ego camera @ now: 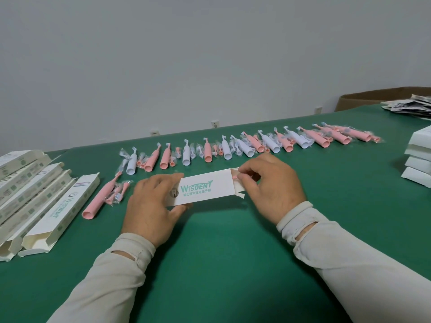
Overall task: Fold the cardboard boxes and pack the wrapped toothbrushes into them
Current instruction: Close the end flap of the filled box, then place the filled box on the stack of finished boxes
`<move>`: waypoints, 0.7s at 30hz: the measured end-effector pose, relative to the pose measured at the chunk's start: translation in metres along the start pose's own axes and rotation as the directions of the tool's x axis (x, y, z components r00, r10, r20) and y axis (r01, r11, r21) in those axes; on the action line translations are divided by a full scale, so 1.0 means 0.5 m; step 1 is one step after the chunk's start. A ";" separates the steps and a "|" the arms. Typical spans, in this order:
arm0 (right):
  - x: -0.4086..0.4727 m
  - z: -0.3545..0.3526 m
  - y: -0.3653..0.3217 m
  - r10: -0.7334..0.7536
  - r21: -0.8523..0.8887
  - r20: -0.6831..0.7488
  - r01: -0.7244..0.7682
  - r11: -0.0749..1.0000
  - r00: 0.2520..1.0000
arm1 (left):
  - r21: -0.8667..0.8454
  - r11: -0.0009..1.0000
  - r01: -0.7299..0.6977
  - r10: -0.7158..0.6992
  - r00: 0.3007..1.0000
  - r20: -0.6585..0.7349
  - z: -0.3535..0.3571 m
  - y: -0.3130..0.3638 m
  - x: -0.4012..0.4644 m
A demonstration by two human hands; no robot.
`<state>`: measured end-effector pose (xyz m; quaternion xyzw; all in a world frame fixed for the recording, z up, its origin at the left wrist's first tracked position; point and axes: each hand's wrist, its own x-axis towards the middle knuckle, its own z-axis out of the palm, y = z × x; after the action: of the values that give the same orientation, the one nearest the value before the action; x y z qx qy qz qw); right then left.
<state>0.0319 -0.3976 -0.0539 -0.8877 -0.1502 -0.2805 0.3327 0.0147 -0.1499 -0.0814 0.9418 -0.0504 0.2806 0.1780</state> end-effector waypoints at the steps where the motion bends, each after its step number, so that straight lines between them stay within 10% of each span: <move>1: 0.001 0.005 0.001 0.024 0.017 -0.014 -0.024 1.000 1.000 | 0.000 1.000 0.000 0.000 1.000 -0.002 0.000 0.000 0.000; 10: -0.006 0.031 -0.007 0.206 0.538 0.239 -0.306 0.786 0.949 | 0.002 1.000 0.015 -0.015 1.000 -0.011 -0.002 -0.003 -0.002; 21: 0.001 -0.009 0.001 0.162 0.669 0.392 -0.401 0.626 0.906 | -0.037 0.999 0.020 -0.020 1.000 -0.003 0.005 -0.004 0.001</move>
<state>0.0309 -0.4008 -0.0511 -0.7209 -0.1552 -0.0045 0.6754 0.0167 -0.1489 -0.0837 0.9383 -0.0459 0.2795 0.1984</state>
